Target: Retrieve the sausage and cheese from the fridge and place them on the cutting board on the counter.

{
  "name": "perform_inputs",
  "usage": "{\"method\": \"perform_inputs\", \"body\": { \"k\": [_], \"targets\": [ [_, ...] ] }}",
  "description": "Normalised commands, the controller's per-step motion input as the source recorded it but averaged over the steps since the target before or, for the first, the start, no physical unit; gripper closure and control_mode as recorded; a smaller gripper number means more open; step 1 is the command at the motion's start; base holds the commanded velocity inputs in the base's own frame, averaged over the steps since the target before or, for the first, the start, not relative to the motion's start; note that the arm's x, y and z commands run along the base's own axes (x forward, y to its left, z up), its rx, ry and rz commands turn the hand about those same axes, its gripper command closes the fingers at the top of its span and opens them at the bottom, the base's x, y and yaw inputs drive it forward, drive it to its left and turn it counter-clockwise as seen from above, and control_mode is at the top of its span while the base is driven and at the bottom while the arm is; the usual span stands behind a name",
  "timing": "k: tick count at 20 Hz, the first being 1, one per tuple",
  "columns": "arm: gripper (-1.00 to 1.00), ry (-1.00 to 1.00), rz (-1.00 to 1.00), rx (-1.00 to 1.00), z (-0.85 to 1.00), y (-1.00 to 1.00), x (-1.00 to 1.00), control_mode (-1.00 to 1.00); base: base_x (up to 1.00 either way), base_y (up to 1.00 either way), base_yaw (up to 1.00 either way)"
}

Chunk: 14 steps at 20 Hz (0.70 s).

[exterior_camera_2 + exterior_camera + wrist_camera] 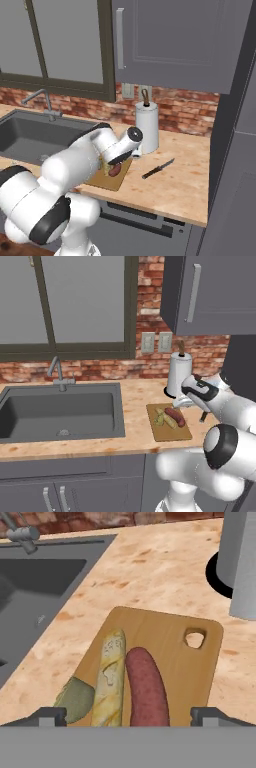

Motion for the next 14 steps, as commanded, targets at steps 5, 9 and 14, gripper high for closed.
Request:
{"method": "perform_inputs", "body": {
  "k": [5,9,14],
  "targets": [
    [-1.00,-0.22,0.00,-0.27,0.25,0.09,-0.51,-1.00,0.00,0.00,0.00],
    [-1.00,-0.22,-0.04,-0.26,0.27,0.05,-0.57,-1.00,0.00,0.00,0.00],
    [-1.00,-0.19,-0.10,-0.07,0.31,0.02,-0.60,-1.00,0.00,0.00,0.00]
  ]
}}
